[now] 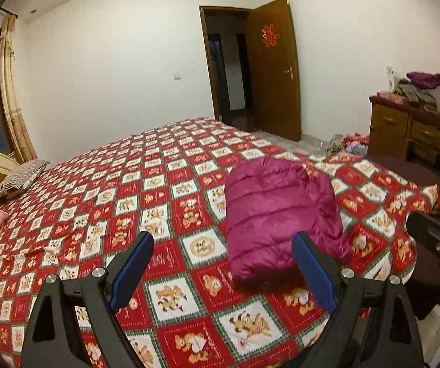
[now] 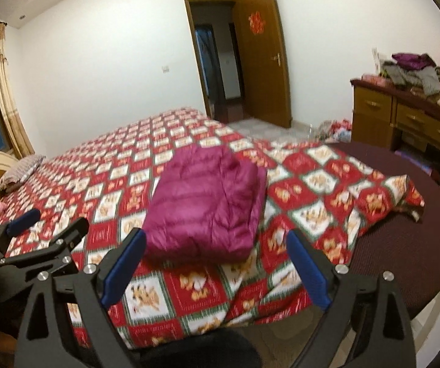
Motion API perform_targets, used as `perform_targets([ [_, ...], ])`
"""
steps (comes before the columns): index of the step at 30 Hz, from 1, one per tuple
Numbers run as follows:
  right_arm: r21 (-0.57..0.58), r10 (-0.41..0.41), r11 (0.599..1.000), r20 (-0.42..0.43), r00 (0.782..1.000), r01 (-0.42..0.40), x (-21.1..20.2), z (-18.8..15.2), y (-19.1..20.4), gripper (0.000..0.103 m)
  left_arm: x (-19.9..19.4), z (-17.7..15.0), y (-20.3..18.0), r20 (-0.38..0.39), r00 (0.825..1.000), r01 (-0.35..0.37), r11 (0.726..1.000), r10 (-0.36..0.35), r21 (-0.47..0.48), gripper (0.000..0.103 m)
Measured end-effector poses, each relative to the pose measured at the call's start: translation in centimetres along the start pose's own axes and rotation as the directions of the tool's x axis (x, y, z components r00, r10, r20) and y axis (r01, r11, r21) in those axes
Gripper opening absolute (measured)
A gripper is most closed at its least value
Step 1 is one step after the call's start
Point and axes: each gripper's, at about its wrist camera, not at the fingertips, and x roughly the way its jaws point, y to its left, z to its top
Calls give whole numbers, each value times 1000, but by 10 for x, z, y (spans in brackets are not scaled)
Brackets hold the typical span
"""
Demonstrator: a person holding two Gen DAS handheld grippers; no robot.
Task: Fold large clothes
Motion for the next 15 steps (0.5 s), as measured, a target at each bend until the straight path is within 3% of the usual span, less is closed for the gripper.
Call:
perform_targets([
  [6,6,-20,1000,132,991,20,-11,25,2,96,-14,24,3,58,998,22,999,-21,-24,92],
  [15,-28,-49,998,292,955,60,-36,36,9,102,-28,34,7,108,993,47,997,-39,-67,92],
])
